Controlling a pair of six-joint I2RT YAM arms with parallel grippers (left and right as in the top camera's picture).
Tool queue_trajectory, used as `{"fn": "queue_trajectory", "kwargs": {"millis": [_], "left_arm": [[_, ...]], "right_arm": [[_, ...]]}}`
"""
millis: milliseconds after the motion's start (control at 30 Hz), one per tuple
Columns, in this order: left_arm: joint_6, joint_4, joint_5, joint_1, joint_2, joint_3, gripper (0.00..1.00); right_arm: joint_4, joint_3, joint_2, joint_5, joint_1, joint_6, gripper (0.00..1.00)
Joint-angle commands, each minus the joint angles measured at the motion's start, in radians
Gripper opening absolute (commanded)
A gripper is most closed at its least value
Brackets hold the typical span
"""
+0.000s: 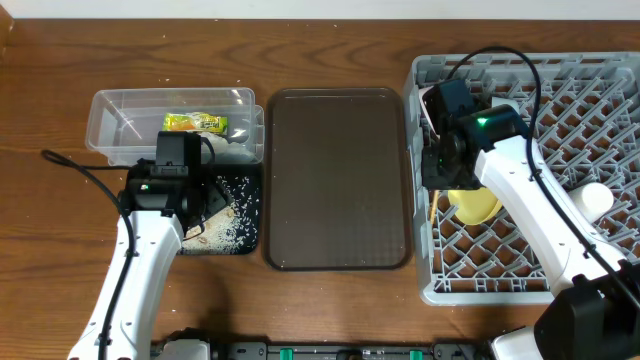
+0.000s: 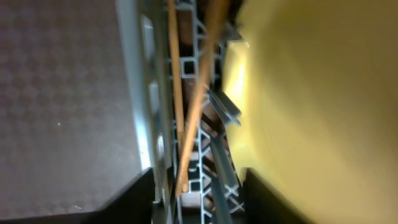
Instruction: Sort waste into correct bins and load items into the dishwasher rack
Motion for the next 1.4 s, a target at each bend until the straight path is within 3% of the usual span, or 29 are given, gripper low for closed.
{"fn": "queue_trajectory", "kwargs": {"millis": [0,33,133,233,533,800,1100,1333,1367], "left_arm": [[0.086,0.007,0.002,0.004,-0.006,0.010,0.85],[0.117,0.013,0.023,0.003,-0.006,0.018,0.86],[0.231,0.034,0.101,0.003,-0.006,0.042,0.86],[0.332,0.024,0.154,0.003,-0.006,0.061,0.87],[0.344,-0.144,0.161,0.003,-0.009,0.061,0.87],[0.345,-0.137,0.161,0.003,-0.099,0.054,0.87],[0.364,-0.111,0.142,0.003,-0.332,0.008,0.87],[0.364,-0.063,0.142,0.003,-0.581,-0.092,0.87],[0.364,-0.063,0.142,0.003,-0.606,-0.101,0.96]], "right_arm": [[0.032,0.000,0.003,-0.033,-0.007,-0.005,0.60],[0.058,0.000,0.001,-0.053,-0.010,-0.008,0.71],[0.143,0.003,-0.008,-0.128,-0.031,-0.062,0.90],[0.208,0.012,-0.022,-0.240,-0.062,-0.163,0.99],[0.127,0.024,-0.103,-0.250,-0.145,-0.180,0.99],[0.071,0.023,-0.151,-0.215,-0.140,-0.152,0.98],[0.041,-0.016,-0.220,-0.148,-0.103,-0.108,0.98],[0.181,-0.237,-0.483,-0.116,-0.082,-0.108,0.99],[0.200,-0.277,-0.533,-0.105,-0.082,-0.096,0.99]]}}
